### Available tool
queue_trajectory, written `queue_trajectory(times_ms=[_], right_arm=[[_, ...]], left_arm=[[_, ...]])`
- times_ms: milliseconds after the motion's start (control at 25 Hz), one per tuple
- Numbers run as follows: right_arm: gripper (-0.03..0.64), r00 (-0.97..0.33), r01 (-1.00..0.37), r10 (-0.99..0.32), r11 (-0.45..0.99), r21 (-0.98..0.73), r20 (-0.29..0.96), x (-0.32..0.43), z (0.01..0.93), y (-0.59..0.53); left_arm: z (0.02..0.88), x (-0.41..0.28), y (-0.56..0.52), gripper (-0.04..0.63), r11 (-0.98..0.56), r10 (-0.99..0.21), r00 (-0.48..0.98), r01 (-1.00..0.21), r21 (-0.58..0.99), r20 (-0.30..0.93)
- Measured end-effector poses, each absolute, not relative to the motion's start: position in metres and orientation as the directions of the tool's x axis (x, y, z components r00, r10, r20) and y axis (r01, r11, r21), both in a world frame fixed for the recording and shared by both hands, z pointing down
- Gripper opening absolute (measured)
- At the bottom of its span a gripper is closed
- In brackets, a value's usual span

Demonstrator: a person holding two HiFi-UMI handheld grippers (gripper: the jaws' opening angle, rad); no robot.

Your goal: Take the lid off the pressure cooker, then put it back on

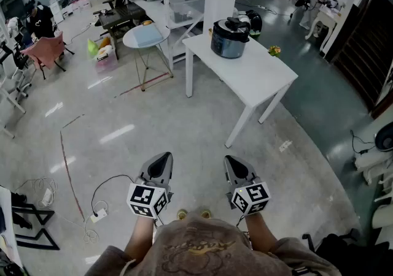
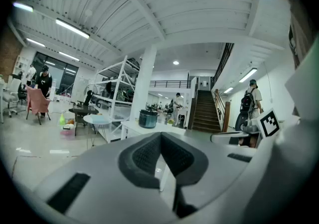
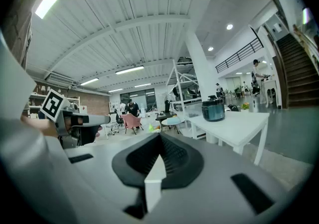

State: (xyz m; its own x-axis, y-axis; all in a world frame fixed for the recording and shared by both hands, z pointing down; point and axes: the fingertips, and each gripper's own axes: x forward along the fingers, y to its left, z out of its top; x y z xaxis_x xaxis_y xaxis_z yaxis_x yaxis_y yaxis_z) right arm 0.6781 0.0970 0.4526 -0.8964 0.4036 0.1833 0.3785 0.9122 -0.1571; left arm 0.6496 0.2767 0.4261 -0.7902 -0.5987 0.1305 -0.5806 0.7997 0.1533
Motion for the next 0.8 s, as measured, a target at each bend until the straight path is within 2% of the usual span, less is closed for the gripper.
queue_trajectory(times_ms=[800], right_arm=[[-0.004, -0.889, 0.385, 0.409, 0.911, -0.147, 0.207, 0.671, 0.467, 0.138]], left_arm=[[0.43, 0.636, 0.304, 0.003, 0.77, -0.638, -0.761, -0.625, 0.131, 0.119]])
